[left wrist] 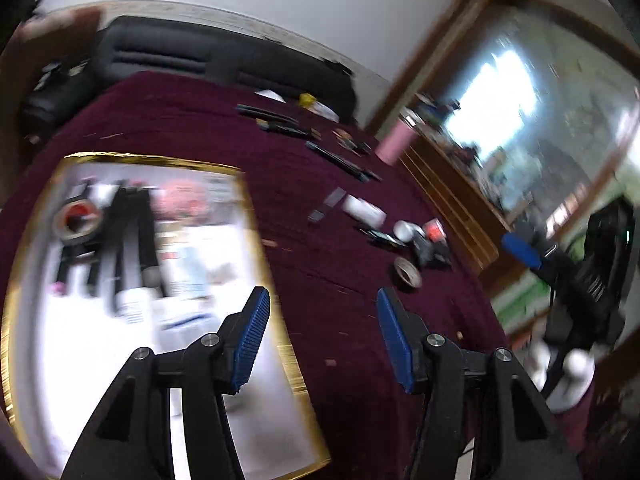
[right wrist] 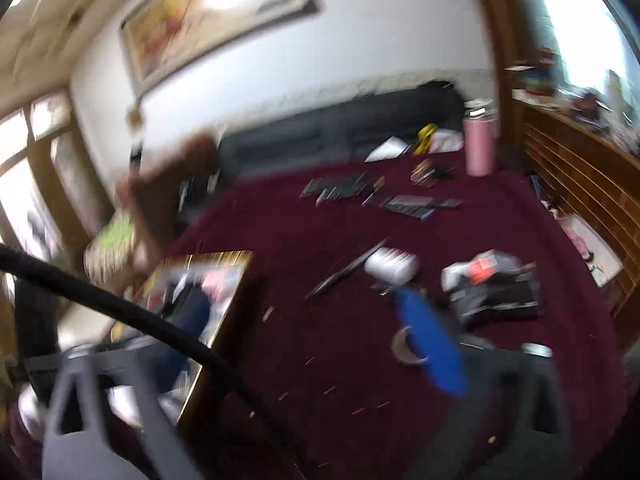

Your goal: Organize objects

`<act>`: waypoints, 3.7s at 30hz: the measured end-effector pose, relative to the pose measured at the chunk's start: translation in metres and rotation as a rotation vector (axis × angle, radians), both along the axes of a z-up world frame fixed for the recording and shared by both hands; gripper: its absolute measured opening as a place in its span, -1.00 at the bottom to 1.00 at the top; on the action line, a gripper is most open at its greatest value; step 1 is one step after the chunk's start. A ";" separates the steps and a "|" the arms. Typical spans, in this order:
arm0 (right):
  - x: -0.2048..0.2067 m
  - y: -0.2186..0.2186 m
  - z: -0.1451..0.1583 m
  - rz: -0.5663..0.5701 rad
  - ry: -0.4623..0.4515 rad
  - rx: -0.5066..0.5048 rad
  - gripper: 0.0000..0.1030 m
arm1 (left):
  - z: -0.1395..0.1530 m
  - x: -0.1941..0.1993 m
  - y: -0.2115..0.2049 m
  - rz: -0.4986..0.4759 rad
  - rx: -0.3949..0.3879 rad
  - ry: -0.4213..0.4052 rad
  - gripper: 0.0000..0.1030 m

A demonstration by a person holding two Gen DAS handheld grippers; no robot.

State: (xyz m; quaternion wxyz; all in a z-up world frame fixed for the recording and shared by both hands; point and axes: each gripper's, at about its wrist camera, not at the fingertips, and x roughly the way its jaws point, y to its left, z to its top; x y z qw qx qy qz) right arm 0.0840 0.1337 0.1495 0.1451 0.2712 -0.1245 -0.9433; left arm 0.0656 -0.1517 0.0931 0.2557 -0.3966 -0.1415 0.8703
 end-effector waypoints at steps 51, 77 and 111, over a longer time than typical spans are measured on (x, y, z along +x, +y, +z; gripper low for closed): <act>-0.033 0.101 -0.092 -0.056 -0.378 -0.090 0.89 | -0.077 -0.063 0.215 -0.254 -0.376 -0.122 -0.84; -0.180 0.012 -0.134 0.139 -0.603 0.449 -0.25 | -0.085 -0.017 0.136 -0.188 -0.166 -0.143 -0.80; -0.152 -0.012 -0.133 0.109 -0.512 0.455 -0.67 | -0.081 -0.014 0.179 -0.279 -0.295 -0.047 0.37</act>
